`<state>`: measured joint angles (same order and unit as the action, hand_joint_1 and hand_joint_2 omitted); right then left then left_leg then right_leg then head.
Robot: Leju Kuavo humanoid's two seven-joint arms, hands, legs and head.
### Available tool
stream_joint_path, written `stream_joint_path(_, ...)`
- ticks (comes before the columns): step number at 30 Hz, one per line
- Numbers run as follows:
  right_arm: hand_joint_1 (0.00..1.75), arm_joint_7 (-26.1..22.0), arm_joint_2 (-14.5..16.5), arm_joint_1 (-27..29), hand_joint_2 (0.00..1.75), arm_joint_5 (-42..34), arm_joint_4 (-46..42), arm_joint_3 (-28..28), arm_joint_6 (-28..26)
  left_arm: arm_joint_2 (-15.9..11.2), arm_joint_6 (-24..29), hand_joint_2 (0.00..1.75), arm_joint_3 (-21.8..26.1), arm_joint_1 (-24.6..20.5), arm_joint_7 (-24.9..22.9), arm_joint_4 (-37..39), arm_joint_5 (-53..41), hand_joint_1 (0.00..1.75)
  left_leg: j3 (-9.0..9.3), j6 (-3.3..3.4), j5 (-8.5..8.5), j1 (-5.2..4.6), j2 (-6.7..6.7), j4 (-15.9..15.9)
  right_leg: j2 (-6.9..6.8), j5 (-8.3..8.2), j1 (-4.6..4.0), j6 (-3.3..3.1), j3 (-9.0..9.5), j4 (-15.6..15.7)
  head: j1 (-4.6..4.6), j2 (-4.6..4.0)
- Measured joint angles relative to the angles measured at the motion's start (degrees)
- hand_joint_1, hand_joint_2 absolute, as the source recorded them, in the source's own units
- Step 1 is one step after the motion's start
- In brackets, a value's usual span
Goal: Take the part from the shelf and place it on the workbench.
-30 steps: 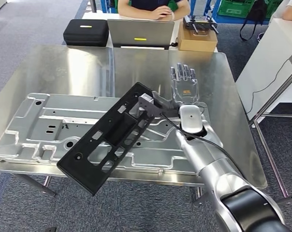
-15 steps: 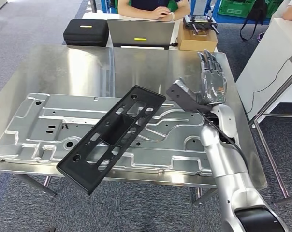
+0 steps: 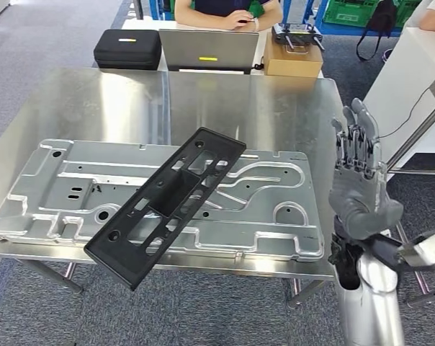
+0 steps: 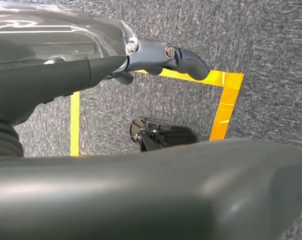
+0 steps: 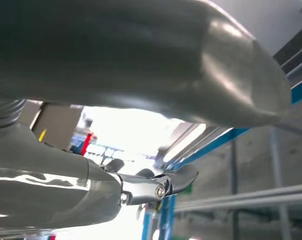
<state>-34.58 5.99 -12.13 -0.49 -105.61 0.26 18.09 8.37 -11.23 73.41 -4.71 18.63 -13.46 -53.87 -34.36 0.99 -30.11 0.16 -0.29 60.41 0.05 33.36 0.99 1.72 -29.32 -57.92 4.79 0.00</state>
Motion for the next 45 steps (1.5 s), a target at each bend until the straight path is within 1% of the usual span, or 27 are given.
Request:
stream_joint_path(4, 0.0, -2.5, -0.02, 3.79, 0.0, -2.77, -4.42, 0.47, 4.26, -0.37, 0.02, 0.0, 0.37, 0.01, 0.07, 0.0, 0.5, 0.0, 0.13, 0.63, 0.12, -0.25, -0.02, -0.16, 0.0, -0.2, 0.3, 0.55, 0.18, 0.23, 0.0, 0.0)
stream_joint_path(6, 0.0, -3.16, -0.04, 5.23, 0.0, -3.48, -6.14, 0.8, 5.72, -0.46, 0.2, 0.0, 0.62, -0.07, 0.09, 0.0, 0.54, 0.0, 0.43, 1.3, 0.78, -0.05, 0.21, -1.02, 0.03, 0.89, 0.31, 0.81, -0.11, -0.77, -0.01, 0.0)
stream_joint_path(7, 0.0, -3.45, -0.05, 5.85, 0.0, -3.68, -6.8, 0.94, 6.33, -0.51, 0.37, 0.0, 0.75, -0.11, 0.1, 0.0, 0.55, 0.0, 0.55, 1.57, 1.04, 0.1, 0.33, -1.45, 0.04, 2.44, 0.31, 0.81, -0.91, -2.73, -0.01, 0.0)
stream_joint_path(9, 0.0, -3.95, -0.07, 7.16, 0.0, -3.86, -7.68, 1.17, 7.4, -0.68, 0.79, 0.0, 0.93, -0.1, 0.13, -0.01, 0.56, 0.0, 0.52, 1.77, 1.24, 0.15, 0.46, -1.68, 0.04, 6.48, 0.34, 0.82, -3.86, -9.68, -0.01, 0.0)
stream_joint_path(10, 0.0, -4.18, -0.07, 7.88, 0.0, -3.87, -7.93, 1.37, 7.82, -0.8, 0.92, 0.0, 1.0, -0.04, 0.14, -0.02, 0.57, 0.0, 0.47, 1.75, 1.25, 0.13, 0.47, -1.67, 0.04, 7.83, 0.36, 0.89, -5.33, -13.19, -0.01, 0.0)
stream_joint_path(11, 0.0, -4.33, -0.07, 8.57, 0.0, -3.87, -8.09, 1.62, 8.15, -0.91, 1.01, 0.0, 1.07, 0.04, 0.14, -0.02, 0.57, 0.0, 0.45, 1.71, 1.27, 0.13, 0.48, -1.64, 0.03, 8.05, 0.38, 0.99, -6.09, -15.16, -0.01, 0.0)
stream_joint_path(12, 0.0, -4.48, -0.07, 9.14, 0.0, -3.87, -8.22, 1.95, 8.47, -1.01, 1.06, 0.0, 1.15, 0.11, 0.14, -0.01, 0.58, 0.0, 0.44, 1.64, 1.31, 0.15, 0.48, -1.59, 0.01, 7.07, 0.4, 1.06, -5.84, -14.93, -0.01, 0.0)
stream_joint_path(13, 0.0, -4.65, -0.07, 9.58, 0.0, -3.86, -8.37, 2.3, 8.75, -1.07, 1.08, 0.0, 1.23, 0.15, 0.14, -0.01, 0.59, 0.0, 0.44, 1.56, 1.33, 0.19, 0.47, -1.5, 0.0, 5.11, 0.44, 1.1, -4.5, -12.37, -0.01, 0.0)
stream_joint_path(14, 0.0, -4.82, -0.07, 9.88, 0.0, -3.86, -8.52, 2.65, 9.0, -1.12, 1.1, 0.0, 1.28, 0.16, 0.14, -0.01, 0.61, 0.0, 0.41, 1.38, 1.33, 0.23, 0.46, -1.36, -0.02, 2.96, 0.49, 1.11, -2.51, -8.3, -0.01, 0.0)
stream_joint_path(16, 0.0, -5.07, -0.05, 10.3, 0.0, -3.86, -8.81, 3.36, 9.38, -1.28, 1.16, 0.0, 1.36, 0.15, 0.14, -0.02, 0.67, 0.0, 0.22, 0.76, 1.41, 0.11, 0.38, -1.0, 0.06, 0.41, 0.37, 0.76, 0.62, -1.8, 0.0, 0.0)
stream_joint_path(17, 0.0, -5.11, -0.05, 10.5, 0.0, -3.87, -8.93, 3.65, 9.5, -1.39, 1.19, 0.0, 1.38, 0.15, 0.14, -0.02, 0.69, 0.0, 0.1, 0.35, 1.54, 0.02, 0.33, -0.88, 0.11, 0.14, 0.28, 0.49, 1.13, -0.49, 0.01, 0.0)
stream_joint_path(20, 0.0, -5.15, -0.04, 11.02, 0.0, -3.98, -9.1, 4.44, 9.92, -1.63, 1.33, 0.0, 1.5, 0.3, 0.05, -0.02, 0.73, 0.0, -0.16, -0.74, 1.83, 0.07, 0.19, -0.73, 0.08, -0.28, 0.23, -0.65, 0.59, -0.33, 0.03, 0.0)
stream_joint_path(22, 0.0, -5.16, -0.01, 11.37, 0.0, -4.18, -9.22, 5.1, 10.41, -1.7, 1.53, 0.0, 1.6, 0.45, -0.21, -0.02, 0.77, 0.0, -0.94, -1.38, -0.69, 0.23, 0.14, 1.41, -0.17, -0.92, 0.4, -1.62, -0.06, -0.21, 0.04, 0.0)
stream_joint_path(25, 0.0, -5.17, 0.02, 12.68, 0.0, -4.51, -9.91, 5.62, 11.1, -1.85, 1.86, 0.0, 1.77, 0.63, -0.57, -0.02, 1.06, 0.0, -3.82, -2.12, -7.69, 0.4, 0.13, 11.42, -0.63, -1.98, 0.34, -2.27, -1.61, -0.34, 0.04, 0.0)
stream_joint_path(26, 0.0, -5.17, 0.02, 13.18, 0.0, -4.54, -10.19, 5.7, 11.36, -1.89, 1.87, 0.0, 1.86, 0.71, -0.61, -0.02, 1.21, 0.0, -4.11, -2.19, -8.7, 0.41, 0.13, 13.87, -0.77, -2.33, 0.31, -2.27, -2.15, -0.43, 0.04, 0.0)
stream_joint_path(27, 0.0, -5.17, 0.02, 13.64, 0.0, -4.5, -10.48, 5.77, 11.6, -1.9, 1.83, 0.0, 1.99, 0.79, -0.64, -0.02, 1.34, 0.0, -3.44, -2.17, -8.56, 0.41, 0.13, 14.3, -0.87, -2.62, 0.29, -2.21, -2.64, -0.55, 0.04, 0.0)
stream_joint_path(28, 0.0, -5.17, 0.02, 14.05, 0.0, -4.45, -10.8, 5.82, 11.79, -1.9, 1.77, 0.0, 2.14, 0.85, -0.64, -0.02, 1.46, 0.0, -1.62, -2.06, -7.43, 0.41, 0.13, 12.3, -0.92, -2.85, 0.28, -2.12, -3.05, -0.67, 0.04, 0.0)
stream_joint_path(31, 0.0, -5.19, 0.02, 14.98, 0.0, -4.34, -11.94, 5.83, 12.19, -1.9, 1.58, 0.0, 2.52, 0.82, -0.61, -0.02, 1.62, 0.0, 6.4, -1.34, -3.83, 0.29, 0.06, 0.0, -0.95, -3.49, 0.19, -1.52, -3.68, -0.9, 0.04, 0.0)
stream_joint_path(33, 0.0, -5.2, 0.02, 15.7, 0.0, -4.2, -12.64, 5.81, 12.51, -1.9, 1.43, 0.0, 2.68, 0.81, -0.59, -0.02, 1.76, 0.0, 8.18, -0.93, -3.55, 0.01, 0.0, -3.36, -0.93, -4.12, 0.15, -0.74, -3.9, -0.9, 0.03, 0.0)
stream_joint_path(35, 0.0, -5.2, 0.02, 16.63, 0.0, -4.06, -13.26, 5.79, 12.87, -1.85, 1.29, 0.0, 2.79, 0.9, -0.58, -0.02, 1.94, 0.0, 7.78, -0.33, -3.02, -0.06, 0.09, -3.48, -0.84, -4.51, 0.25, 0.05, -4.07, -0.91, 0.03, 0.0)
stream_joint_path(36, 0.0, -5.2, 0.01, 17.13, 0.0, -4.05, -13.51, 5.72, 13.07, -1.78, 1.27, 0.0, 2.86, 0.9, -0.58, -0.02, 2.02, 0.0, 7.44, 0.1, -2.62, 0.01, 0.23, -3.53, -0.71, -3.88, 0.28, 0.32, -4.3, -1.3, 0.01, 0.0)
stream_joint_path(38, 0.0, -5.2, 0.0, 18.06, 0.0, -4.1, -13.79, 5.5, 13.51, -1.61, 1.31, 0.0, 3.05, 0.84, -0.6, -0.02, 2.14, 0.0, 6.35, 1.01, -1.57, 0.16, 0.57, -3.63, -0.44, 0.01, 0.27, 0.61, -5.56, -4.8, -0.04, 0.0)
stream_joint_path(40, 0.0, -5.2, -0.01, 19.11, 0.0, -4.14, -13.84, 5.2, 14.01, -1.45, 1.5, 0.0, 3.24, 0.85, -0.68, -0.02, 2.22, 0.0, 4.85, 1.48, -0.62, -0.06, 0.76, -3.41, -0.34, 5.09, 0.2, 0.72, -7.59, -11.9, -0.06, 0.0)
stream_joint_path(41, 0.0, -5.2, -0.02, 19.63, 0.0, -4.15, -13.84, 5.05, 14.2, -1.36, 1.61, 0.0, 3.33, 0.88, -0.77, -0.02, 2.26, 0.0, 4.03, 1.59, -0.15, -0.2, 0.84, -3.23, -0.34, 6.42, 0.18, 0.77, -8.15, -15.01, -0.07, 0.0)
stream_joint_path(42, 0.0, -5.2, -0.03, 20.08, 0.0, -4.15, -13.84, 4.93, 14.39, -1.27, 1.7, 0.0, 3.44, 0.92, -0.86, -0.02, 2.31, 0.0, 3.23, 1.64, 0.25, -0.32, 0.9, -3.0, -0.34, 6.43, 0.16, 0.74, -7.92, -16.49, -0.07, 0.0)
stream_joint_path(43, 0.0, -5.2, -0.04, 20.44, 0.0, -4.15, -13.84, 4.82, 14.55, -1.19, 1.77, 0.0, 3.56, 0.94, -0.95, -0.02, 2.36, 0.0, 2.49, 1.65, 0.59, -0.42, 0.94, -2.74, -0.34, 5.32, 0.11, 0.65, -6.69, -15.88, -0.07, 0.0)
stream_joint_path(45, 0.0, -5.2, -0.04, 21.15, 0.0, -4.23, -13.85, 4.54, 14.97, -0.99, 1.91, 0.0, 3.85, 0.93, -1.15, -0.02, 2.49, 0.0, 1.32, 1.57, 1.15, -0.58, 0.96, -2.19, -0.32, 2.13, -0.15, 0.11, -1.48, -9.02, -0.07, 0.0)
